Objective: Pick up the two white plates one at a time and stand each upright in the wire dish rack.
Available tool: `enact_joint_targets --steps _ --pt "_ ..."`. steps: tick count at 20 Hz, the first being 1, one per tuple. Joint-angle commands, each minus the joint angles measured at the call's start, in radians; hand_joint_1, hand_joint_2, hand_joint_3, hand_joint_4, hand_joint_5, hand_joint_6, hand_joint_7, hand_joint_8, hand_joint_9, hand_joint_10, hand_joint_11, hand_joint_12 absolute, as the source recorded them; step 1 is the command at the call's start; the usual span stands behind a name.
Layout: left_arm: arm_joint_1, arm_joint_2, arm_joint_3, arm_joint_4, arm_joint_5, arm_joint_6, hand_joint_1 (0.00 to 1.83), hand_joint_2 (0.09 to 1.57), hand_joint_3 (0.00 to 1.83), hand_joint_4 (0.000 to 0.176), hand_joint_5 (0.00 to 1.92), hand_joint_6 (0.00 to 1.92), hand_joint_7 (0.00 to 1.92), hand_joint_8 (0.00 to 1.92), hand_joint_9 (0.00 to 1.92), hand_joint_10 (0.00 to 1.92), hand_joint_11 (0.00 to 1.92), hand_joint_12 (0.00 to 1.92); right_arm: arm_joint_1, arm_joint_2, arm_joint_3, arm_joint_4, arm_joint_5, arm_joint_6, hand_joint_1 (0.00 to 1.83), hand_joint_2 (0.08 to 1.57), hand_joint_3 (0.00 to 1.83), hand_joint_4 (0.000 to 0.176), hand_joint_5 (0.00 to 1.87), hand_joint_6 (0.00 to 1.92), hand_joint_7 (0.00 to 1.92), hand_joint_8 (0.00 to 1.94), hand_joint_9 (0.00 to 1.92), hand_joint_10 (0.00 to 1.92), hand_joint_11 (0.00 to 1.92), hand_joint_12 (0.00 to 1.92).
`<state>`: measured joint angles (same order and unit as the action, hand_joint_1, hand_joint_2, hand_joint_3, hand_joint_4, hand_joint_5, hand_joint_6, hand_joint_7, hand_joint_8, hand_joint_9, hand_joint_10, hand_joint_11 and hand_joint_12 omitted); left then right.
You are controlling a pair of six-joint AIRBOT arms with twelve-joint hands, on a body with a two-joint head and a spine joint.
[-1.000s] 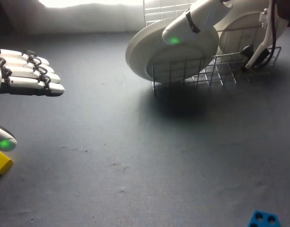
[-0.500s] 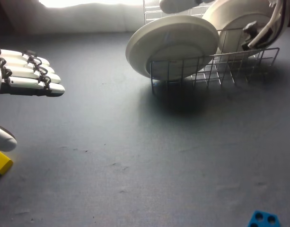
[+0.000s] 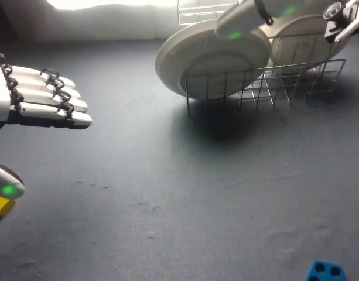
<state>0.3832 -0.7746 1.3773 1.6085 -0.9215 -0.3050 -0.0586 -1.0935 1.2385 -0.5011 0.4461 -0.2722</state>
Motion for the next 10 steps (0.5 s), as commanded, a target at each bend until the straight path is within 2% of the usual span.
enact_joint_targets --steps 1,2,3,4,5,6,7,8,9,10 --pt "-0.019 0.015 -0.013 -0.036 -0.057 0.0 0.0 1.09 0.0 0.0 0.0 0.0 0.0 0.0 0.0 0.0 0.0 0.0 0.016 0.014 -0.011 0.022 0.13 -0.009 0.71 0.77 0.02 0.0 0.0 0.0 0.0 0.0 0.0 0.0 0.02 0.01" --pt "-0.028 0.019 -0.028 -0.014 -0.069 0.0 0.0 1.1 0.0 0.0 0.0 0.0 0.01 0.0 0.0 0.0 0.0 0.0 0.017 0.029 -0.024 0.007 0.134 -0.018 0.73 0.83 0.0 0.0 0.03 0.01 0.06 0.01 0.06 0.01 0.0 0.22" --pt "-0.037 0.025 -0.047 0.011 -0.08 0.004 0.0 1.11 0.0 0.0 0.1 0.01 0.12 0.01 0.09 0.01 0.04 0.03 0.017 0.04 -0.035 -0.008 0.14 -0.027 0.8 0.85 0.0 0.0 0.17 0.03 0.21 0.02 0.17 0.03 0.0 0.58" --pt "-0.041 0.037 -0.076 0.022 -0.089 0.023 0.0 1.12 0.0 0.0 0.18 0.01 0.22 0.02 0.18 0.0 0.01 0.26 0.016 0.052 -0.046 -0.024 0.141 -0.032 0.88 0.8 0.0 0.0 0.32 0.04 0.38 0.03 0.31 0.06 0.0 0.96" --pt "-0.041 0.053 -0.108 0.022 -0.099 0.041 0.02 1.13 0.0 0.0 0.28 0.02 0.36 0.03 0.3 0.02 0.0 0.46 0.016 0.063 -0.057 -0.032 0.141 -0.045 0.97 0.8 0.0 0.0 0.44 0.07 0.54 0.07 0.47 0.11 0.0 1.26" --pt "-0.044 0.066 -0.13 0.024 -0.105 0.059 0.08 1.12 0.0 0.0 0.38 0.02 0.49 0.03 0.4 0.03 0.0 0.65 0.016 0.075 -0.068 -0.032 0.137 -0.055 1.04 0.84 0.0 0.0 0.5 0.11 0.58 0.13 0.48 0.27 0.0 1.42" --pt "-0.053 0.081 -0.158 0.037 -0.113 0.083 0.18 1.13 0.0 0.0 0.5 0.35 0.5 0.53 0.44 0.45 0.04 1.03 0.016 0.085 -0.078 -0.037 0.13 -0.055 1.18 0.85 0.01 0.0 0.56 0.5 0.57 0.6 0.31 1.15 0.05 1.8" --pt "-0.063 0.089 -0.173 0.055 -0.119 0.092 0.29 1.11 0.0 0.0 0.45 0.91 0.45 1.14 0.4 1.1 0.13 1.42 0.015 0.1 -0.092 -0.043 0.117 -0.055 1.22 0.86 0.01 0.0 0.32 1.46 0.35 1.54 0.3 1.77 0.29 1.9" --pt "-0.073 0.094 -0.18 0.061 -0.124 0.092 0.34 1.11 0.0 0.0 0.39 1.21 0.41 1.5 0.37 1.51 0.17 1.7 0.015 0.113 -0.105 -0.052 0.103 -0.054 1.29 0.87 0.01 0.0 0.23 1.64 0.31 1.86 0.4 1.89 0.49 1.92" --pt "-0.082 0.096 -0.179 0.061 -0.13 0.092 0.47 1.12 0.0 0.0 0.3 1.78 0.41 1.84 0.42 1.84 0.36 1.88 0.014 0.122 -0.113 -0.068 0.099 -0.054 1.33 0.86 0.0 0.0 0.23 1.82 0.35 1.92 0.47 1.91 0.59 1.92"
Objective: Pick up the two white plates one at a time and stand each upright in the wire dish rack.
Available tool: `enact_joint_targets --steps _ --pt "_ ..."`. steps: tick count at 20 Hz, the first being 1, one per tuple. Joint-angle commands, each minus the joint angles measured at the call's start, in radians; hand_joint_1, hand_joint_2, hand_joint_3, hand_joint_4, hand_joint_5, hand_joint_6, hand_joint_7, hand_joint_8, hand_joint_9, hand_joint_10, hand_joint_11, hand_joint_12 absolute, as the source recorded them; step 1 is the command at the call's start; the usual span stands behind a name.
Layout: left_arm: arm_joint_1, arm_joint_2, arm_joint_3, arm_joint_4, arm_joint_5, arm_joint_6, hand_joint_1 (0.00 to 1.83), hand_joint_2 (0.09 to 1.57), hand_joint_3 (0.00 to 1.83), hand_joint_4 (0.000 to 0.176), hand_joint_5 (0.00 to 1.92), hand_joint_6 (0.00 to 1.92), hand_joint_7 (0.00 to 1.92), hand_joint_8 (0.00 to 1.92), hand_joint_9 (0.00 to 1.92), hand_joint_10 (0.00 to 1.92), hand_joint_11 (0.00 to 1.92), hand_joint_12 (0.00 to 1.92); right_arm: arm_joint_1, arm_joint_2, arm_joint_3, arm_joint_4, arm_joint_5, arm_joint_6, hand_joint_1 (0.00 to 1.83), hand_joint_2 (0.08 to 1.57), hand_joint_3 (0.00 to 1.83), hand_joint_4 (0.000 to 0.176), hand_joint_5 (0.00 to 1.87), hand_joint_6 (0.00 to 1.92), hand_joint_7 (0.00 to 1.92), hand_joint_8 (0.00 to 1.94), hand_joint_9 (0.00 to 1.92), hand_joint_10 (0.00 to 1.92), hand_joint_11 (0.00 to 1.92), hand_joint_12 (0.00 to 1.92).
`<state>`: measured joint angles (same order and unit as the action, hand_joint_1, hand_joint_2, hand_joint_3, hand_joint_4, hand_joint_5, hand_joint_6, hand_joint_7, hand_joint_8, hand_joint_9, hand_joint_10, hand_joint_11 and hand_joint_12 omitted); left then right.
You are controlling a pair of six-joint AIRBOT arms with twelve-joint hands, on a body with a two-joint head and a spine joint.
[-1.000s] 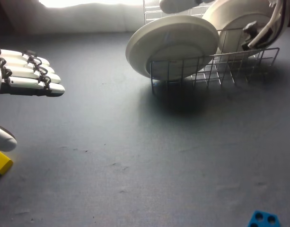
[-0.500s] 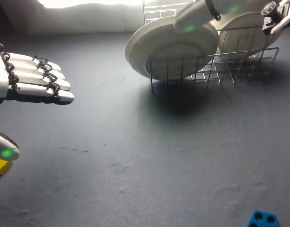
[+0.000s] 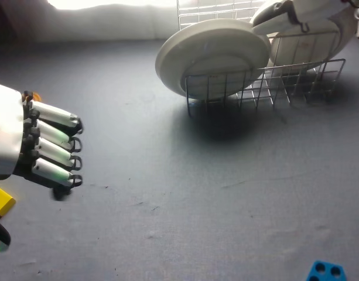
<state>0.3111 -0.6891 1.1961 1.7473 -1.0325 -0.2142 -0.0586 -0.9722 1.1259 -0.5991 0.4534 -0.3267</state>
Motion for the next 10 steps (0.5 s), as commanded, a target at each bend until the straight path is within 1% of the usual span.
enact_joint_targets --steps 1,2,3,4,5,6,7,8,9,10 --pt "-0.017 0.011 0.009 -0.078 -0.02 0.001 0.65 1.13 0.0 0.0 0.55 1.89 0.61 1.9 0.6 1.9 0.61 1.91 0.011 0.014 -0.009 0.017 0.091 0.0 1.29 0.89 0.01 0.0 0.42 1.9 0.49 1.94 0.58 1.92 0.69 1.92" --pt "-0.022 0.011 0.017 -0.078 -0.02 0.001 0.81 1.18 0.01 0.0 0.99 1.92 1.04 1.92 1.02 1.92 1.07 1.92 0.006 0.022 -0.011 0.011 0.091 0.0 1.31 0.91 0.0 0.0 0.72 1.78 0.82 1.94 0.88 1.92 0.94 1.92" --pt "-0.024 0.01 0.023 -0.078 -0.02 0.001 0.96 1.2 0.01 0.0 1.23 1.92 1.39 1.92 1.4 1.92 1.47 1.92 -0.003 0.03 -0.011 0.01 0.092 0.0 1.38 1.01 0.02 0.0 0.98 1.78 1.05 1.94 1.12 1.92 1.17 1.92" --pt "-0.025 0.009 0.025 -0.078 -0.02 0.001 1.31 1.23 0.01 0.0 1.07 1.92 1.64 1.92 1.7 1.92 1.75 1.92 -0.007 0.035 -0.011 0.007 0.095 0.0 1.56 1.07 0.03 0.0 1.25 1.89 1.29 1.94 1.41 1.92 1.53 1.92" --pt "-0.025 0.008 0.027 -0.078 -0.02 0.001 1.57 1.23 0.01 0.0 1.35 1.92 1.74 1.92 1.86 1.92 1.89 1.92 -0.014 0.043 -0.011 -0.006 0.1 0.0 1.71 1.13 0.05 0.0 1.37 1.92 1.44 1.94 1.59 1.92 1.77 1.92" --pt "-0.026 0.008 0.027 -0.078 -0.02 0.001 1.68 1.22 0.01 0.0 1.48 1.92 1.77 1.92 1.89 1.92 1.91 1.92 -0.02 0.049 -0.012 -0.015 0.101 -0.001 1.76 1.15 0.05 0.0 1.42 1.92 1.51 1.94 1.67 1.92 1.87 1.92" --pt "-0.026 0.008 0.027 -0.078 -0.02 0.001 1.68 1.17 0.0 0.0 1.51 1.92 1.72 1.92 1.81 1.92 1.86 1.92 -0.027 0.056 -0.012 -0.02 0.105 -0.001 1.76 1.16 0.05 0.0 1.44 1.92 1.54 1.94 1.68 1.92 1.87 1.92" --pt "-0.026 0.008 0.027 -0.078 -0.02 0.001 1.68 1.17 0.0 0.06 1.47 1.92 1.68 1.92 1.77 1.92 1.81 1.92 -0.034 0.062 -0.012 -0.031 0.113 -0.001 1.76 1.15 0.06 0.0 1.42 1.92 1.53 1.94 1.66 1.92 1.84 1.92" --pt "-0.026 0.008 0.026 -0.078 -0.02 0.001 1.55 1.28 0.0 0.135 1.36 1.92 1.6 1.92 1.69 1.92 1.73 1.92 -0.039 0.065 -0.012 -0.04 0.122 -0.001 1.74 1.15 0.06 0.0 1.38 1.92 1.51 1.94 1.65 1.92 1.83 1.92" --pt "-0.025 0.008 0.024 -0.078 -0.02 0.001 1.19 1.34 0.0 0.0 0.85 1.58 1.51 1.92 1.6 1.92 1.62 1.92 -0.049 0.068 -0.012 -0.056 0.136 -0.001 1.75 1.14 0.06 0.0 1.35 1.92 1.5 1.94 1.64 1.92 1.82 1.92"
